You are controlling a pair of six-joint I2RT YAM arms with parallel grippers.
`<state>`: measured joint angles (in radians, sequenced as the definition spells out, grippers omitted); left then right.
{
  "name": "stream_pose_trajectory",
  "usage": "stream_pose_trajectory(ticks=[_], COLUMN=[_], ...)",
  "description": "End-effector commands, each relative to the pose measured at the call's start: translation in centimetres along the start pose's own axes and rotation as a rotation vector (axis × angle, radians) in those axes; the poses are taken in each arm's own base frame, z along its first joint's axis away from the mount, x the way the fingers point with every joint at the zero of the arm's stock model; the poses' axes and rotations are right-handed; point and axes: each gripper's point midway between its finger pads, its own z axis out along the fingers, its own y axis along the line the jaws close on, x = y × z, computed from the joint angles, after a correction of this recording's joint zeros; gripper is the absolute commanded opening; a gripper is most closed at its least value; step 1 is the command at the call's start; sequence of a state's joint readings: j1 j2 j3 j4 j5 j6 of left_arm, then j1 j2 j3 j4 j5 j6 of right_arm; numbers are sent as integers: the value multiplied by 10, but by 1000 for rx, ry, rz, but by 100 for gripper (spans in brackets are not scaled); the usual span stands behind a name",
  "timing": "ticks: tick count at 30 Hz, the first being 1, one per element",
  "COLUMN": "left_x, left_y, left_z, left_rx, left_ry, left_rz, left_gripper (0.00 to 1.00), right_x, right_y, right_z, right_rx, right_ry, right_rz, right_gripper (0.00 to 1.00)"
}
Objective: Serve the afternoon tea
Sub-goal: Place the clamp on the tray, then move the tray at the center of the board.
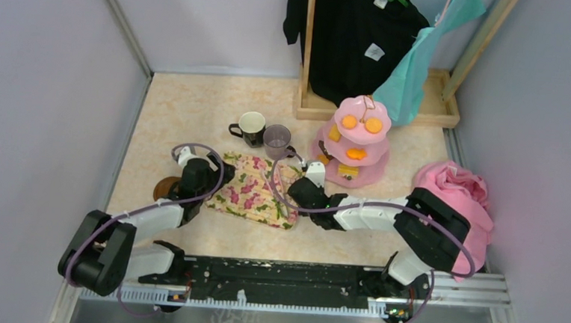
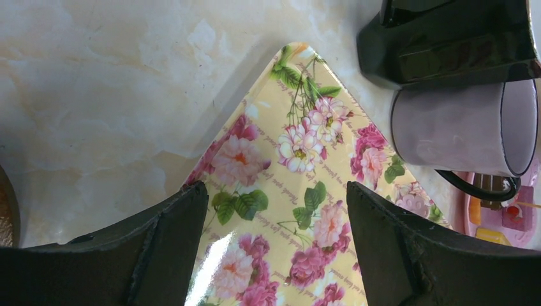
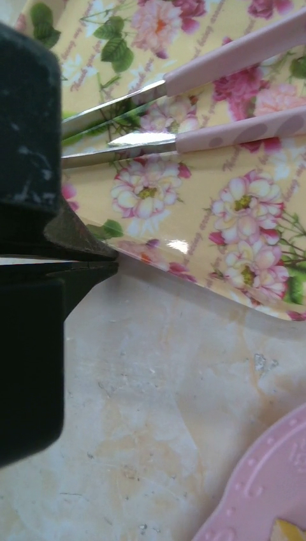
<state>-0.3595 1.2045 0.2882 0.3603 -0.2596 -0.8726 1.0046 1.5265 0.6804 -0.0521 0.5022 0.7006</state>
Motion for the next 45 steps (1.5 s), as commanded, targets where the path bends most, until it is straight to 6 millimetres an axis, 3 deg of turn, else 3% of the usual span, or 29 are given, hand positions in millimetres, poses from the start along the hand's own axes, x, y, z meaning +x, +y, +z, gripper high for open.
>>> stream_pose_trajectory(ticks=[1,12,23,33,45], left_x=[23,9,8,5,-14], left_y=[43,47,38,34,10], left_z=[-2,22,48,51,42], left_rx=[-151,-195,-176,-181,-129], left_ry=[90,84,133,144,128], left_rz=[33,-19,-58,-60,-72], left_gripper=[87,86,84,83,82], right_x=[-5,-2,0,6,21], right_y=[29,54,75,91,127], right_z=[5,-1,-10,-21,-30], right_rx=[-112,-234,-272,-332,-434], right_ry=[18,34,21,25,55], right_rz=[46,68,46,39,-16], right_gripper=[0,0,0,0,0])
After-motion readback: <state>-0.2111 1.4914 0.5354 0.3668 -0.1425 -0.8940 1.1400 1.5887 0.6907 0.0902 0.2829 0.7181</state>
